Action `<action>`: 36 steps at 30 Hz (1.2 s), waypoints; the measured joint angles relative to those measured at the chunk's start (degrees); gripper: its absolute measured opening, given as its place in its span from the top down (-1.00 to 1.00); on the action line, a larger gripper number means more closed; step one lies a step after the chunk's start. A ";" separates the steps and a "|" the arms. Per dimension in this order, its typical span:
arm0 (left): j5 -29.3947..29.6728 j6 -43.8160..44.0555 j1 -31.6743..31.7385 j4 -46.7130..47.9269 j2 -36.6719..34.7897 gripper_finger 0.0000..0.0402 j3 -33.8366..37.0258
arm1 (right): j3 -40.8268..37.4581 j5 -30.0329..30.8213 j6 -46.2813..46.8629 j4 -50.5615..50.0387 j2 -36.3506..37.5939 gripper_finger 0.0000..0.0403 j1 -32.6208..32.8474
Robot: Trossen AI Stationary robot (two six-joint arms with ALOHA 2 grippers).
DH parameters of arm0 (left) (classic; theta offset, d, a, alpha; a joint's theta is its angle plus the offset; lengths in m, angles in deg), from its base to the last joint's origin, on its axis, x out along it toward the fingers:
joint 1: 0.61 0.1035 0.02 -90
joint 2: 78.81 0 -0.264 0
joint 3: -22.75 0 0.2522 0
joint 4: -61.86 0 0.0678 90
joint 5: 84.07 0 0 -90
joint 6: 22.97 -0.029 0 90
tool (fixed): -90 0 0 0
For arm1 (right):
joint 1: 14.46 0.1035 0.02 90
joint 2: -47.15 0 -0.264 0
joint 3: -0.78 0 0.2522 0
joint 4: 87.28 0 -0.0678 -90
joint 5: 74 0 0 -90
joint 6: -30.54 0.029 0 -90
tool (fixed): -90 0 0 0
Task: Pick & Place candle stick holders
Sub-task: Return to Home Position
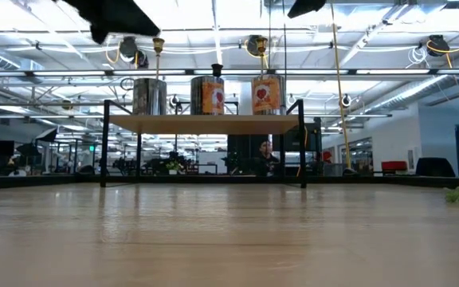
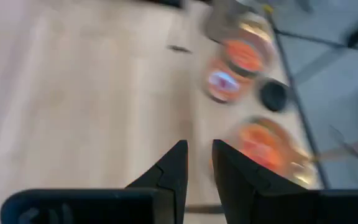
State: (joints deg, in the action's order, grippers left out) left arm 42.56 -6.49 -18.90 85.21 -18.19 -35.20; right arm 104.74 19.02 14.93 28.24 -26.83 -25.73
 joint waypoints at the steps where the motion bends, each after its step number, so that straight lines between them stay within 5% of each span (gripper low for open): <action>1: 0.32 -0.45 -0.30 0.22 -1.79 0.87 0.00 | -1.95 -0.48 0.61 1.08 1.64 0.67 1.12; 7: 9.54 -4.42 -2.91 6.00 -12.36 0.87 0.00 | -20.47 -0.16 3.48 14.94 14.83 0.73 6.19; 16: 10.32 -4.12 -3.27 18.30 -18.26 0.87 0.09 | -44.87 -0.17 6.85 33.06 34.09 0.77 7.65; 31: 12.52 -0.84 -3.27 38.25 -27.69 0.87 0.17 | -62.53 -0.31 11.72 36.84 55.85 0.77 7.63; 36: 7.87 -3.87 -3.29 31.97 -32.29 0.87 5.73 | -65.71 -1.00 11.96 37.11 58.42 0.77 7.63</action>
State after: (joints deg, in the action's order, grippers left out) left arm 50.43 -10.35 -22.19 117.19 -50.48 -29.47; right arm 39.02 18.02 26.88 65.35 31.59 -18.10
